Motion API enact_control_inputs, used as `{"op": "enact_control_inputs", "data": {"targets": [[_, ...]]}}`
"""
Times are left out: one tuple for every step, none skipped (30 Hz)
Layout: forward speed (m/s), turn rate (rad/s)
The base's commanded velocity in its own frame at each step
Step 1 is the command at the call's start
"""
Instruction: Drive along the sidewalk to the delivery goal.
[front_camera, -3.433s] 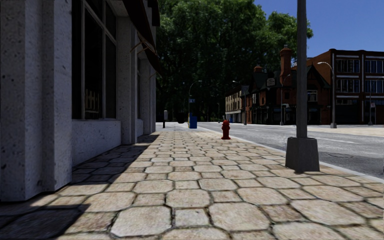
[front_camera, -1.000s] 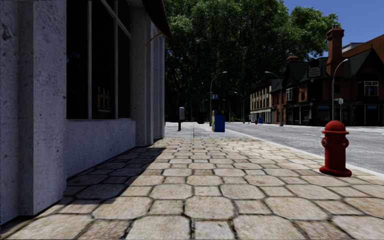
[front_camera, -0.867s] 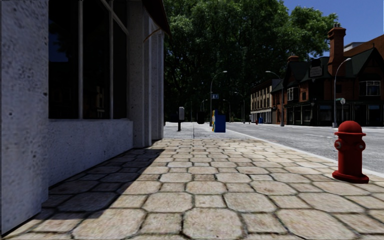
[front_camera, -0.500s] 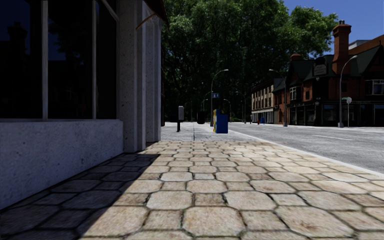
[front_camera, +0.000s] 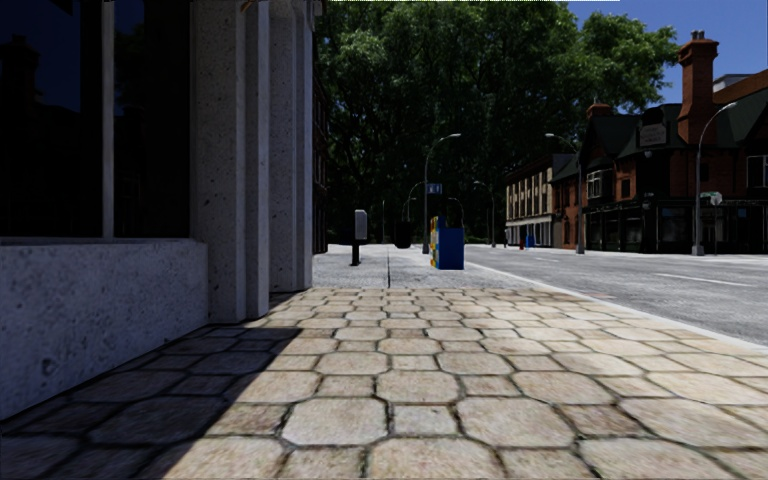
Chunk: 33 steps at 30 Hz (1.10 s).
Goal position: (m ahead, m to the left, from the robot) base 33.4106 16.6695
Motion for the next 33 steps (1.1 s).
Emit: {"op": "enact_control_inputs", "data": {"targets": [[2.00,0.00],[2.00,0.00],[2.00,0.00],[2.00,0.00],[2.00,0.00],[2.00,0.00],[2.00,0.00],[2.00,0.00],[2.00,0.00],[2.00,0.00],[2.00,0.00],[2.00,0.00],[2.00,0.00],[2.00,0.00],[2.00,0.00],[2.00,0.00],[2.00,0.00],[2.00,0.00],[2.00,0.00],[2.00,0.00],[2.00,0.00],[2.00,0.00],[2.00,0.00],[2.00,0.00],[2.00,0.00],[2.00,0.00],[2.00,0.00],[2.00,0.00],[2.00,0.00],[2.00,0.00],[2.00,0.00],[2.00,0.00],[2.00,0.00]]}}
